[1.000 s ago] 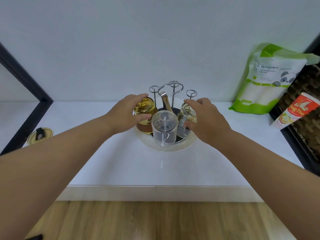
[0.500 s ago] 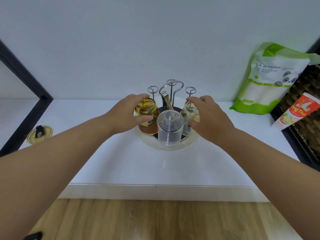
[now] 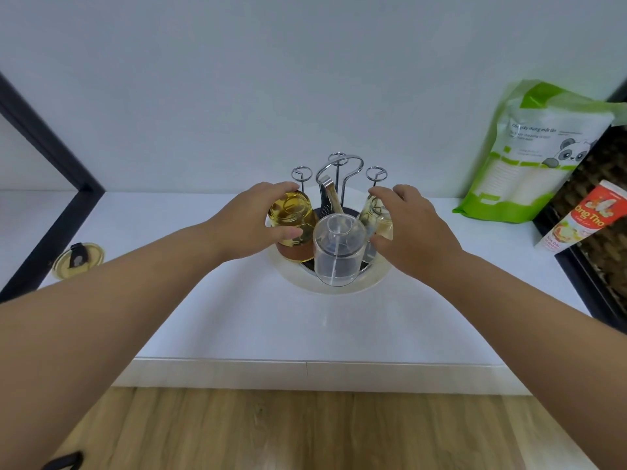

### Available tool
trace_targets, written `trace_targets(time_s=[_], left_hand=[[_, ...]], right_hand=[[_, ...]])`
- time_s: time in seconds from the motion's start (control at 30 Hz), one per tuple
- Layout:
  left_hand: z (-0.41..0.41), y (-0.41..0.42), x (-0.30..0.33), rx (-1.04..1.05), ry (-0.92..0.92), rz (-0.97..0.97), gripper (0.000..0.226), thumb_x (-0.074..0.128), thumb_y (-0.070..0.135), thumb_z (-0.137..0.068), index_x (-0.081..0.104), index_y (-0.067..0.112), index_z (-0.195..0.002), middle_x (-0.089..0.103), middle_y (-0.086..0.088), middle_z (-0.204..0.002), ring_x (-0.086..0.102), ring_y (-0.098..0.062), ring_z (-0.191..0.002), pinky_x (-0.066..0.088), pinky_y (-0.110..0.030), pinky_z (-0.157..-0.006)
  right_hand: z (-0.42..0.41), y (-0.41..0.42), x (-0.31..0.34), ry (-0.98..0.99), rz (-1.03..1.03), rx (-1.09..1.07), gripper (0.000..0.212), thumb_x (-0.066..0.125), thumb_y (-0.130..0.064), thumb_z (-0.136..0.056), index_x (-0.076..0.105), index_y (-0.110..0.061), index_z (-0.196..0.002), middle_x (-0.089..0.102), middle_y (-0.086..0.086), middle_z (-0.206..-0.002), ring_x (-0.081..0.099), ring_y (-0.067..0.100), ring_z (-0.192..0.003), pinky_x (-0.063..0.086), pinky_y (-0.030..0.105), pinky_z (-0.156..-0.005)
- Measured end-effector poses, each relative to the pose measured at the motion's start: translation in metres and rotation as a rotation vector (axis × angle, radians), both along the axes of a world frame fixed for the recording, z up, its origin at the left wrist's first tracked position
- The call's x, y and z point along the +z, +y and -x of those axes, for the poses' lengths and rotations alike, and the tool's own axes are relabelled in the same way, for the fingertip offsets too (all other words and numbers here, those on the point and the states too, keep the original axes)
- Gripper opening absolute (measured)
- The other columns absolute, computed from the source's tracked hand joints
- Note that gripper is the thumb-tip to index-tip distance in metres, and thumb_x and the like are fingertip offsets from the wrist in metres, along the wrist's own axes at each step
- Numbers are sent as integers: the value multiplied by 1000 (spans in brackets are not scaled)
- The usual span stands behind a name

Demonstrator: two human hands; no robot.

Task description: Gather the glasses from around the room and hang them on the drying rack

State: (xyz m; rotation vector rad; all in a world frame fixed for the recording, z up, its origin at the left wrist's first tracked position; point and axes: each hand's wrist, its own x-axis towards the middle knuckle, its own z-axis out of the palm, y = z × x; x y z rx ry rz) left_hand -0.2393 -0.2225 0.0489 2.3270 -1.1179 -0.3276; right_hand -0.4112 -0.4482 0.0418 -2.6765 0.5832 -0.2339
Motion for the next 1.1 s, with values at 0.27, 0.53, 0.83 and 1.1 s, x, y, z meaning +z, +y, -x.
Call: trace_targets(time_s=[0.27, 0.53, 0.83, 1.1], left_hand=[[2, 0, 0, 7, 7, 15, 76, 81, 39, -85, 43, 31, -150, 53, 2, -139, 52, -17, -123, 47, -35, -102], [2, 5, -6, 19, 14, 62, 82, 79, 40, -86, 37, 30, -155, 46, 5, -150, 44, -13, -132, 39, -27, -101], [22, 6, -18, 127, -19, 151, 70, 72, 38, -93, 38, 35, -154, 31, 4, -163, 28, -16, -149, 31, -43, -118], [29, 4, -17, 156, -41, 137, 70, 70, 40, -94, 36, 37, -155, 30, 3, -165, 27, -18, -150, 27, -36, -117]], right_hand=[[0, 3, -1, -6, -3, -6, 77, 74, -19, -90, 40, -31, -158, 37, 8, -158, 37, 32, -143, 45, 45, -105], [2, 9, 5, 1, 5, 5, 81, 76, -22, -88, 38, -32, -159, 33, 10, -163, 28, 31, -151, 42, 47, -108], [9, 26, -2, 33, 57, 17, 80, 73, -27, -91, 35, -31, -161, 19, 10, -171, 10, 33, -159, 43, 55, -110], [13, 29, -3, 52, 77, 36, 86, 71, -39, -93, 24, -33, -165, 11, 11, -174, 0, 33, -161, 37, 55, -116]])
